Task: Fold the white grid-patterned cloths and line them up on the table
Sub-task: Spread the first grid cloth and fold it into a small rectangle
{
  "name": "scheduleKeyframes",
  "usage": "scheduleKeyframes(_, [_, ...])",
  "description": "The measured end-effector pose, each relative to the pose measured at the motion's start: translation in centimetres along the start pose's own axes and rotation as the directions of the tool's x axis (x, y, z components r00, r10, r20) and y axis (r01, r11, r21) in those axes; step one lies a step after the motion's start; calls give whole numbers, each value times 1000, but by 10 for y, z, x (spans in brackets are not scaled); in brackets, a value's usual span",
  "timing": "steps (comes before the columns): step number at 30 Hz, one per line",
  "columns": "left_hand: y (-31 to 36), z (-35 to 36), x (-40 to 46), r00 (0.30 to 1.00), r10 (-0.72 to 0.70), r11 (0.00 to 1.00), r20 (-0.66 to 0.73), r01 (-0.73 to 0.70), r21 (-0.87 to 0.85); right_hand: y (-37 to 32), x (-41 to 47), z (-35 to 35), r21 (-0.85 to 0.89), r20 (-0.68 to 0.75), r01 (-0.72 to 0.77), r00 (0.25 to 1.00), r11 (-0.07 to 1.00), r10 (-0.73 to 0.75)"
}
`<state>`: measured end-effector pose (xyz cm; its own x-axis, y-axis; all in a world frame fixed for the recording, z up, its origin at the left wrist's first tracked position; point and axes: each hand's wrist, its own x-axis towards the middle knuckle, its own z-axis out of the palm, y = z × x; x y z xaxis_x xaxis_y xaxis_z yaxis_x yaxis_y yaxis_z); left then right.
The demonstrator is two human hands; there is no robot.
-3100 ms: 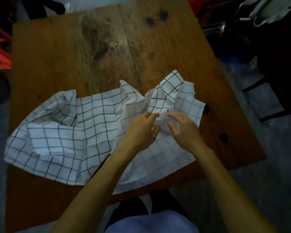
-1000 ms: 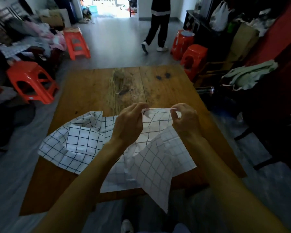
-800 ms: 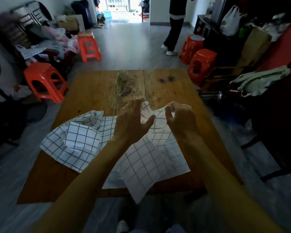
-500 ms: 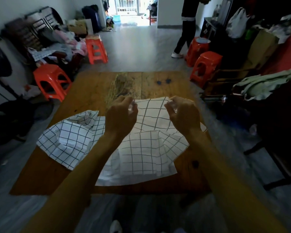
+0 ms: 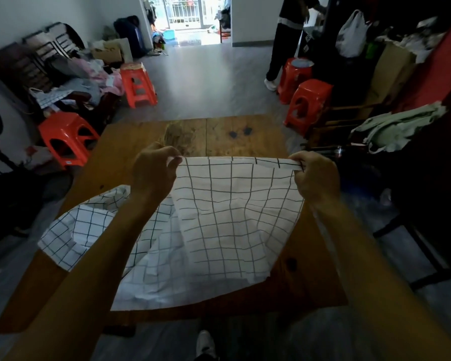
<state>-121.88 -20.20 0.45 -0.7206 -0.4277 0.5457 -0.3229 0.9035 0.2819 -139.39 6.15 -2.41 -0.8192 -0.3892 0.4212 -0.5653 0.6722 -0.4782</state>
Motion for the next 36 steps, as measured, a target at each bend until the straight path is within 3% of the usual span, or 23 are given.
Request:
scheduleKeyframes(6, [-13,38,47,996,74,995,39,-71,-71,14,37,1,-64,-96,19,995,998,-25])
scheduleKeyframes(14, [-30,85,101,985,158,980,72,-148,-131,29,80,20,-164,-90,-56,995,985,42])
scheduleKeyframes(21, [-33,141,132,976,144,985,166,-125,-123,66,120,60,-180,25,-107,993,978,113])
scheduleKeyframes(29, [-35,234,179,966,60,998,251,-65,12,127,181,142,-133,150,-121,979,984,140])
scheduleKeyframes(36, [-49,292,183,946,5,997,323,-31,76,164,178,201,-122,212,-127,965,984,151])
